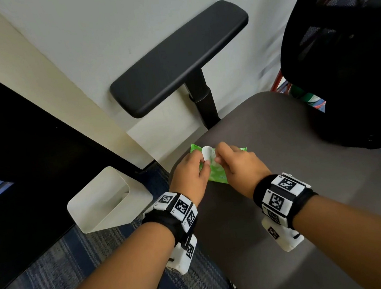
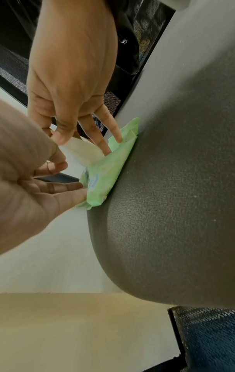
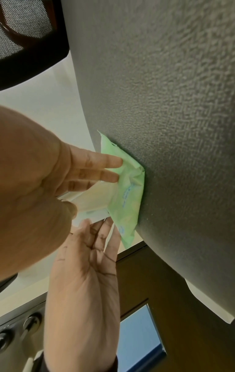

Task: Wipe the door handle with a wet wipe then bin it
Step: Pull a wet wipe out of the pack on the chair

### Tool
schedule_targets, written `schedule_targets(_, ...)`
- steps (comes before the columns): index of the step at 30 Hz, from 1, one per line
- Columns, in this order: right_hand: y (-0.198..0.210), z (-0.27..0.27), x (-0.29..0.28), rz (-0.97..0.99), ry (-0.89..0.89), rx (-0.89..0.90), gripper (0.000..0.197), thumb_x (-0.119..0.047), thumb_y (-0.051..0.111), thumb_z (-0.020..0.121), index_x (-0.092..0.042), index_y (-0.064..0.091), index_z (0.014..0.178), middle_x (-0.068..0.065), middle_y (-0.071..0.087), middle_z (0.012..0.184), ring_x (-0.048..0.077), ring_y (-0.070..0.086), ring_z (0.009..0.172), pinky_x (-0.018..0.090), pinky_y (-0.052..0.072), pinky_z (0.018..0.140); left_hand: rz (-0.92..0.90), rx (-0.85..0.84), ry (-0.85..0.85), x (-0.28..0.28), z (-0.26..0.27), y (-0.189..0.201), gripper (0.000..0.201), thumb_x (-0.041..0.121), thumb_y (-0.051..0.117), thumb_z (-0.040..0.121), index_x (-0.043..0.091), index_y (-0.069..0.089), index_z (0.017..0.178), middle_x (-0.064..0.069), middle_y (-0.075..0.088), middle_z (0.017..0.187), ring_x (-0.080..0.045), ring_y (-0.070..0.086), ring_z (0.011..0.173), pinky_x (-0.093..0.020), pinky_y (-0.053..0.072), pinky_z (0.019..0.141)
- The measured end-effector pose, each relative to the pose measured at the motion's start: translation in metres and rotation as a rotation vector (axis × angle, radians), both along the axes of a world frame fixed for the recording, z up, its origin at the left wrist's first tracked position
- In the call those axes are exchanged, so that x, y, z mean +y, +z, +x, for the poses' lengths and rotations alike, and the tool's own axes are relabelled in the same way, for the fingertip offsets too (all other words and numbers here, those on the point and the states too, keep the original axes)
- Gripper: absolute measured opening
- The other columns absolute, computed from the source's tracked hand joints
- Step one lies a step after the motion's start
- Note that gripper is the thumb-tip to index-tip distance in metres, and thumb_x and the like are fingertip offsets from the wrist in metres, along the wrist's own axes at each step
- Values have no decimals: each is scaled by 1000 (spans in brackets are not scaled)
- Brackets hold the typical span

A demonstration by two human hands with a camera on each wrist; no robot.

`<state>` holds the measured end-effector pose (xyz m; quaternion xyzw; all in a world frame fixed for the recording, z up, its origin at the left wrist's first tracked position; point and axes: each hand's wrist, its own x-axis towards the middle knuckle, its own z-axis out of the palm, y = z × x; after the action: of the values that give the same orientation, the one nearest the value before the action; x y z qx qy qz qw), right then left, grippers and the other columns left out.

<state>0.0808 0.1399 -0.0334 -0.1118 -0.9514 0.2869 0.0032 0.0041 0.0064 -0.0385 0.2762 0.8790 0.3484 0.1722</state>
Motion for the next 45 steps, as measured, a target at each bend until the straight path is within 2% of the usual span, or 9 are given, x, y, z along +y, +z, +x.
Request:
schedule_targets(9, -1, 6, 1, -95, -47, 63, 19, -37, 25, 97, -23, 38, 96, 2, 46, 96, 33, 53, 69, 45, 49, 64, -15, 8, -11, -1, -2, -1, 17, 23, 53, 92, 10, 47, 83, -13, 59, 84, -33, 56, 73, -47, 50, 67)
schedule_targets(14, -6, 6, 6, 138, -29, 154, 33, -48, 50, 90, -16, 57, 97, 4, 54, 94, 23, 51, 82, 33, 45, 55, -21, 20, -10, -1, -2, -2, 16, 21, 54, 92, 8, 49, 84, -8, 53, 79, -29, 48, 67, -40, 45, 62)
schedule_targets(17, -11, 8, 11, 252, 32, 263, 26, -36, 64, 83, -11, 65, 90, 7, 58, 91, 27, 48, 80, 36, 44, 64, -15, 18, -17, -2, -2, -3, 16, 21, 53, 92, 7, 49, 85, -10, 55, 81, -31, 53, 71, -42, 47, 64)
schedule_targets(21, -19, 13, 14, 342, 96, 413, 7, -11, 64, 81, -6, 68, 79, 11, 63, 83, 30, 49, 70, 39, 45, 58, -17, 21, -11, -2, -2, -5, 16, 22, 52, 93, 10, 48, 84, -6, 52, 80, -26, 49, 69, -42, 47, 64)
schedule_targets(26, -21, 15, 14, 327, 180, 517, 18, -8, 60, 87, -6, 66, 71, 8, 66, 75, 29, 53, 66, 38, 46, 60, -18, 20, -15, -2, -2, -7, 16, 22, 53, 92, 10, 48, 83, -6, 51, 77, -24, 46, 65, -40, 45, 61)
schedule_targets(32, -22, 13, 10, 271, 284, 348, 14, 1, 58, 79, -6, 60, 67, 7, 63, 66, 28, 55, 66, 36, 50, 59, -6, 11, -13, -2, -1, -7, 16, 20, 54, 92, 10, 47, 82, -3, 47, 74, -20, 42, 64, -33, 37, 59)
schedule_targets(35, -21, 12, 9, 244, 227, 219, 10, -7, 60, 80, -7, 55, 72, 8, 62, 61, 30, 58, 68, 37, 52, 54, -6, 9, -8, -1, -1, -7, 16, 20, 54, 92, 7, 49, 84, -4, 48, 75, -24, 44, 65, -37, 40, 61)
schedule_targets(39, -21, 15, 11, 221, 225, 121, 23, -25, 42, 85, -6, 52, 77, 10, 65, 61, 32, 61, 73, 33, 52, 53, -2, 9, -12, -2, -1, -7, 16, 20, 54, 91, 7, 50, 83, -9, 52, 76, -34, 52, 71, -41, 42, 63)
schedule_targets(45, -10, 19, 11, 244, 253, 31, 22, -9, 75, 69, -6, 56, 79, 9, 63, 62, 31, 61, 70, 29, 47, 49, -4, 6, -13, -1, -2, -5, 16, 21, 53, 92, 8, 48, 83, -6, 51, 77, -25, 45, 67, -45, 46, 64)
